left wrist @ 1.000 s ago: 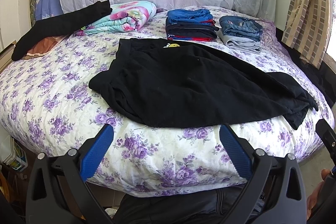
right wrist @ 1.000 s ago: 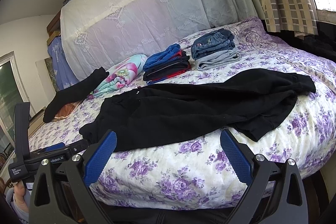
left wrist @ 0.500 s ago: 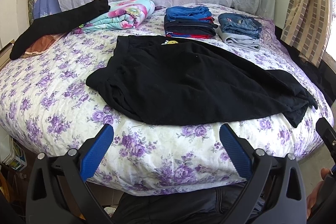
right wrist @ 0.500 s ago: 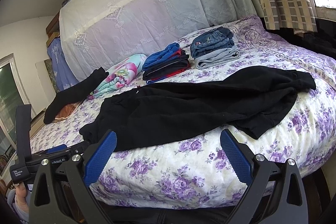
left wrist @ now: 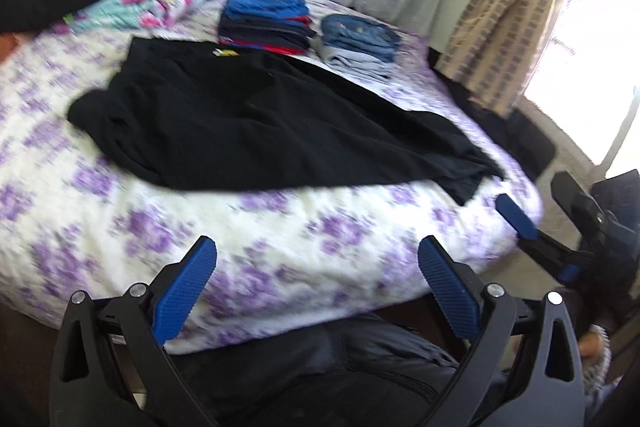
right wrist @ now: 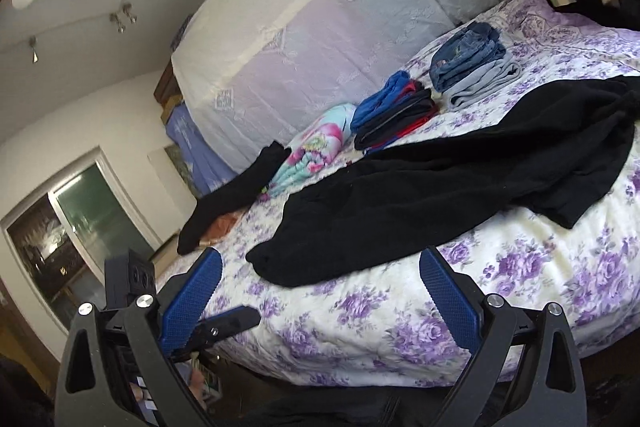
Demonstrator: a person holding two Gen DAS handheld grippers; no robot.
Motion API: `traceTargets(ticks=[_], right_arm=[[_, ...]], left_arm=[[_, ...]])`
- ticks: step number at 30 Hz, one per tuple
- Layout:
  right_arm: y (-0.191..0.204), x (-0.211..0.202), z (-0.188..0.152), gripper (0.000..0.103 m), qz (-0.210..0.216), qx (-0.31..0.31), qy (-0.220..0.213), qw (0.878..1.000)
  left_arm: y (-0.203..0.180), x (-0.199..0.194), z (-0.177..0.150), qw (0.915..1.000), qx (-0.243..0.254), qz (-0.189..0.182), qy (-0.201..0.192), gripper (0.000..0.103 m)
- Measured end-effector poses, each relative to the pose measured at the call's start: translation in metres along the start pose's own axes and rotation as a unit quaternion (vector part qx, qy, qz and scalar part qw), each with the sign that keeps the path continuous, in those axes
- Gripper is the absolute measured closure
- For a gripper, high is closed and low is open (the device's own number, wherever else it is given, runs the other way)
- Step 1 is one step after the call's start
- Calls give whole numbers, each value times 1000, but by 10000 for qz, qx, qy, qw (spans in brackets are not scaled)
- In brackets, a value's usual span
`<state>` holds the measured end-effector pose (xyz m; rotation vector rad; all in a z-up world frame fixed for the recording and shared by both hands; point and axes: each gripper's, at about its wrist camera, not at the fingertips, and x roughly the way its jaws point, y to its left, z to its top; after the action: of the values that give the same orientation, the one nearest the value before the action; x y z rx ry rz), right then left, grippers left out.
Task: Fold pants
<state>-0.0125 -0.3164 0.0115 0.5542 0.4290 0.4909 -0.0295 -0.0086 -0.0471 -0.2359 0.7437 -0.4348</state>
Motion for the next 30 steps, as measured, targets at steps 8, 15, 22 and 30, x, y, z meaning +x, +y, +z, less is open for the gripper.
traceTargets(ticks=[8,15,22,30], right_arm=[[-39,-19,11,3,511,954,-383,9934],[-146,-42,59,3,-106,2562,-655,9643],[-237,-65,80,3,-875,3602,-1200,9210],[-274,-34,104,56,-1511,3298,-1110,9252]], left_arm=[[23,17,4,9965,-520,-485,432,4],[92,-1,34,9901,-1188,743,-79,4],[165,-3,65,9682,-2223,1135,-175,4],[189,22,111,9655,-1850,1817,-256,4]])
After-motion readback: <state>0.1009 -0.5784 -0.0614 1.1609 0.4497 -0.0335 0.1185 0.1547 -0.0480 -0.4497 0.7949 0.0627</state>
